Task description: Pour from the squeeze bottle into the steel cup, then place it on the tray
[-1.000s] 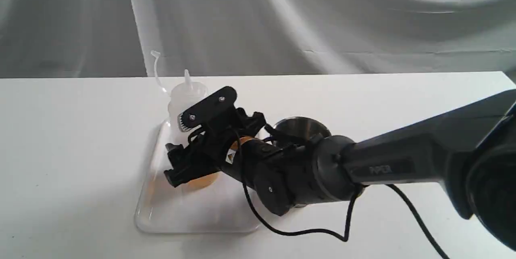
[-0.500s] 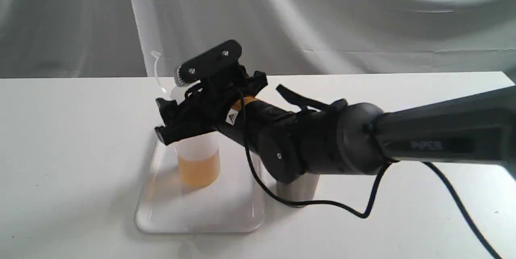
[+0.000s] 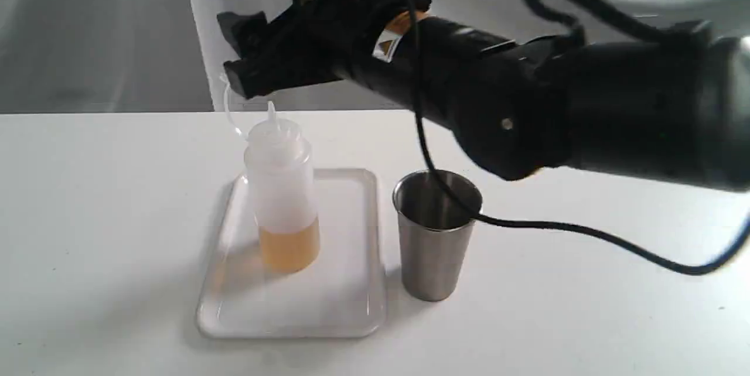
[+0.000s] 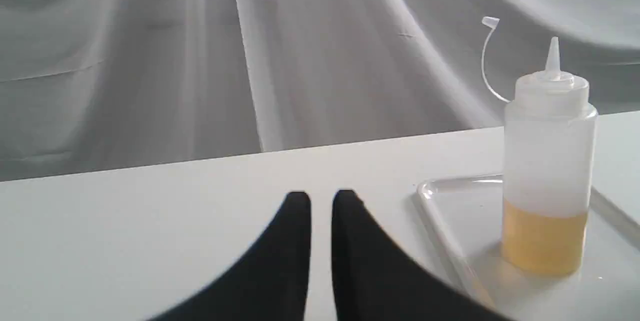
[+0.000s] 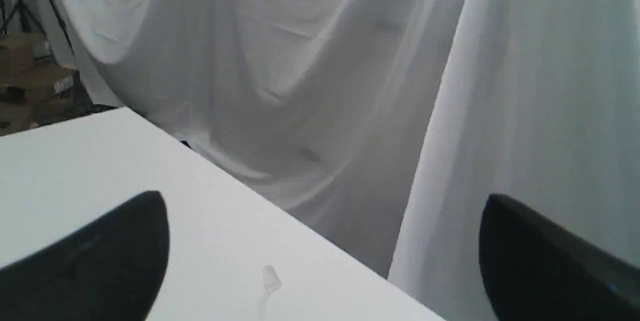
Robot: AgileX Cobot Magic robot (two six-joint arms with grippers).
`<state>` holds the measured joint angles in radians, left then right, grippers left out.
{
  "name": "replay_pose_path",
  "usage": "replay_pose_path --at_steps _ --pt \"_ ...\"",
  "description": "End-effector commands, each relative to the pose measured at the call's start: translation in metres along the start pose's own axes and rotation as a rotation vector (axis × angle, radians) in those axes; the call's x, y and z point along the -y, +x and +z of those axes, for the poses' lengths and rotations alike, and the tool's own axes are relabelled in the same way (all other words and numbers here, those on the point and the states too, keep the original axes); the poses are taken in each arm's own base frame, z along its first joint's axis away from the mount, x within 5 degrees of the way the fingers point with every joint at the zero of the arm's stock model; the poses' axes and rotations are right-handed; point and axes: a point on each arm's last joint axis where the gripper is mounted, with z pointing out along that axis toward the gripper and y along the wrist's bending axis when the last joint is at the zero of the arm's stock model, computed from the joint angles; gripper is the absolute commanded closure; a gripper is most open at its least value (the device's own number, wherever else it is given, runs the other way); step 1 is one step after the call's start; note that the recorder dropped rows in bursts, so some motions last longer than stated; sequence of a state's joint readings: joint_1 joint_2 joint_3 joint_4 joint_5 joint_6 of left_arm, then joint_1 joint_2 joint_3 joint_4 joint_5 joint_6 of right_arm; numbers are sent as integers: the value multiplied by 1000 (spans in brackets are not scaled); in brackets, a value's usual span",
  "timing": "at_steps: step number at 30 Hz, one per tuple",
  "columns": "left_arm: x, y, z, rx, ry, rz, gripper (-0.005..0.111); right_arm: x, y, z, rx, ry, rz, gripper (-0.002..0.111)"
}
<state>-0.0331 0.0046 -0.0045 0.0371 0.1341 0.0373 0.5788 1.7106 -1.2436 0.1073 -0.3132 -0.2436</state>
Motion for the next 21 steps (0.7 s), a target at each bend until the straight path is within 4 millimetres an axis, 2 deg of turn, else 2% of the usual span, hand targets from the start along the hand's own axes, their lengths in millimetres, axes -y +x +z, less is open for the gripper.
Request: replay_pose_path --at_steps 1,5,10,14,15,21 --pt "0 1 0 2 5 2 98 2 -13 -33 18 -5 -33 26" --pt "0 1 0 2 5 -1 98 5 -22 -80 44 -1 -32 26" --pt "0 1 0 2 5 -1 98 5 -18 -135 66 -4 -57 34" --pt "0 1 0 2 5 -1 98 6 -16 -182 110 -3 -78 55" --pt "0 1 0 2 5 -1 98 6 -15 -194 111 -3 -78 64" --pt "0 1 0 2 5 1 98 7 -8 -247 106 -10 -73 105"
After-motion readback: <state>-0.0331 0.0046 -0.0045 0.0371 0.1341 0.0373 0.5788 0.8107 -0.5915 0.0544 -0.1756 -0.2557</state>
